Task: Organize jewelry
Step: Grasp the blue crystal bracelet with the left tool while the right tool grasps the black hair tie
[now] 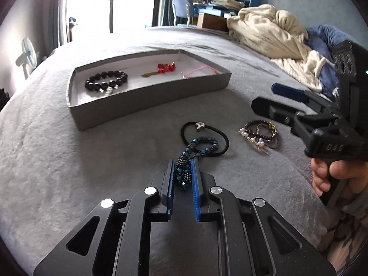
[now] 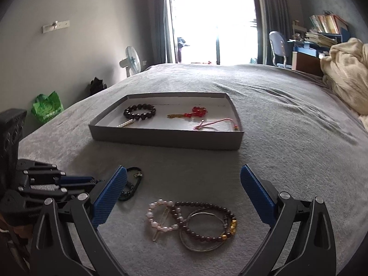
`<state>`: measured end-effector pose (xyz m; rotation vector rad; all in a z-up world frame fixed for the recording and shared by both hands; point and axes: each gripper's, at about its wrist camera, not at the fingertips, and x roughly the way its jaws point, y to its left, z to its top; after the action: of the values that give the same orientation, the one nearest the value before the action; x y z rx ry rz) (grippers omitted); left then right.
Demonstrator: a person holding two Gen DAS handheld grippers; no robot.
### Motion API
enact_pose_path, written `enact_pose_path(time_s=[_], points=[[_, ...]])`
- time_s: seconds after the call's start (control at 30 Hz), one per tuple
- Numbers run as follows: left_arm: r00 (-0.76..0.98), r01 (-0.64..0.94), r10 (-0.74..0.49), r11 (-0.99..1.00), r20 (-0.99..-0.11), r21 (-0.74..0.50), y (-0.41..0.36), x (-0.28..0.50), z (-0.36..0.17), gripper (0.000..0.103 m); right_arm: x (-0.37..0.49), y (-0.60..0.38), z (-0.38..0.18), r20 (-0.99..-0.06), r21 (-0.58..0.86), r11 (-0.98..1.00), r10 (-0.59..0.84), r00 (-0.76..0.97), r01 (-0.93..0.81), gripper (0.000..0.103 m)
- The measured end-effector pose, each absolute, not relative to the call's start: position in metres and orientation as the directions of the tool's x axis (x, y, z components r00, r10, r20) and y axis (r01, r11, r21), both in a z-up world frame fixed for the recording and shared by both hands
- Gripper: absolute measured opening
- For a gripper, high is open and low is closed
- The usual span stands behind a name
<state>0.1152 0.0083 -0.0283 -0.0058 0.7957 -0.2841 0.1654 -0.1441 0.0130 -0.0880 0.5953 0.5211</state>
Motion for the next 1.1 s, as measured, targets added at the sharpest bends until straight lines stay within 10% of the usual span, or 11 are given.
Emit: enact_pose_path(time_s=[0.33,0.77,1.1], points=[[0.683,0.152,-0.163,0.985,-0.712,-0.08,0.051,0.103,-0.025,0.015,0.171,-0.12,0.006,-0.622,0.067,0.84,0.457,0.636,-0.538,0.093],[0.673,0.138,-0.16,0.986,-0.722,-0.089,0.055,0.111,-0.028,0.047,0.191,-0.084,-0.025,-0.767,0.058,0.794,0.423,0.482,-0.605,0.037],[0.616,0.244,-0.187,0.969,-0.765,-0.04,0.037,0.128,-0.037,0.049,0.182,-0.073,-0.028,-0.764,0.016,0.765,0.425,0.485,-0.644,0.007]])
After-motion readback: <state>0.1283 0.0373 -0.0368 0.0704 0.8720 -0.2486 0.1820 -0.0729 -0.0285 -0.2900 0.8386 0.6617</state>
